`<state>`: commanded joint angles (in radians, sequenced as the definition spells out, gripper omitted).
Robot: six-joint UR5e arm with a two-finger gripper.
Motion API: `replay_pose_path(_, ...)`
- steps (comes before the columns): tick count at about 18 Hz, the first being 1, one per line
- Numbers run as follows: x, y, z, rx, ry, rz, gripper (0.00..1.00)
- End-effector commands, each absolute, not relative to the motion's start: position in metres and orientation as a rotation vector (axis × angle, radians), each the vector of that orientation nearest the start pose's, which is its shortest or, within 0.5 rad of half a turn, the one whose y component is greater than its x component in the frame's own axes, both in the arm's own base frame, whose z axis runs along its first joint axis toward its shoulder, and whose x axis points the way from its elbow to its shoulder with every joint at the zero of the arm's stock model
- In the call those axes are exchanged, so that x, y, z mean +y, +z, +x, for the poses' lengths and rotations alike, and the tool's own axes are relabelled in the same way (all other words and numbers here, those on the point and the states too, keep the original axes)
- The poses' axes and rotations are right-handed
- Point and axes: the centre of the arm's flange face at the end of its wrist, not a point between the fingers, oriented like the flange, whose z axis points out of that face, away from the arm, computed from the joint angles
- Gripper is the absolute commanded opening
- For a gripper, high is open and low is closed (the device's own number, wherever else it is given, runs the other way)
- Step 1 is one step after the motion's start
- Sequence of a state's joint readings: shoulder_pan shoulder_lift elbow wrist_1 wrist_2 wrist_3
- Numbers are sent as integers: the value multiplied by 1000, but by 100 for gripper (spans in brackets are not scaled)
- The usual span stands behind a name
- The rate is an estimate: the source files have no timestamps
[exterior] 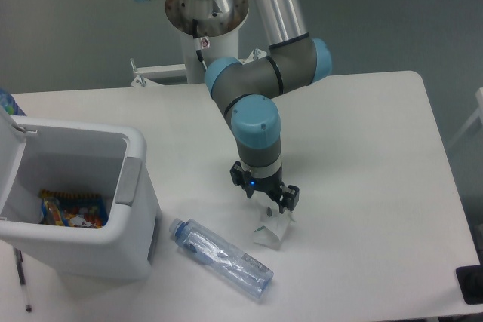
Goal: Place the trash in the trash can
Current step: 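Close the gripper on the crumpled white paper and lift it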
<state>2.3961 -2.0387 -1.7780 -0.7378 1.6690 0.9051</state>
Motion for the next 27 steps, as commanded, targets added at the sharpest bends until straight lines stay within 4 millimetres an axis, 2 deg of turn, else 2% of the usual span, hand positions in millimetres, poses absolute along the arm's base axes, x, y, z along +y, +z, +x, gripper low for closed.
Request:
replay_pose_path(4,507,218,-366,95,289,-3092,0)
replay_pose_path(13,504,228,-369,83,295,-3072,0)
replay_pose_path(15,504,244,-373,37,270,-3015,0)
replay_pose_path(18,504,273,-382,-111,102,-2830,0)
replay_pose_path(21,508,286,-387,-156,-40,-2698,0)
replay_pose_path(25,506,304,-391,-226,-94,-2621,0)
replay_pose_path(27,513,320,-394,-287,-125,-2568,0)
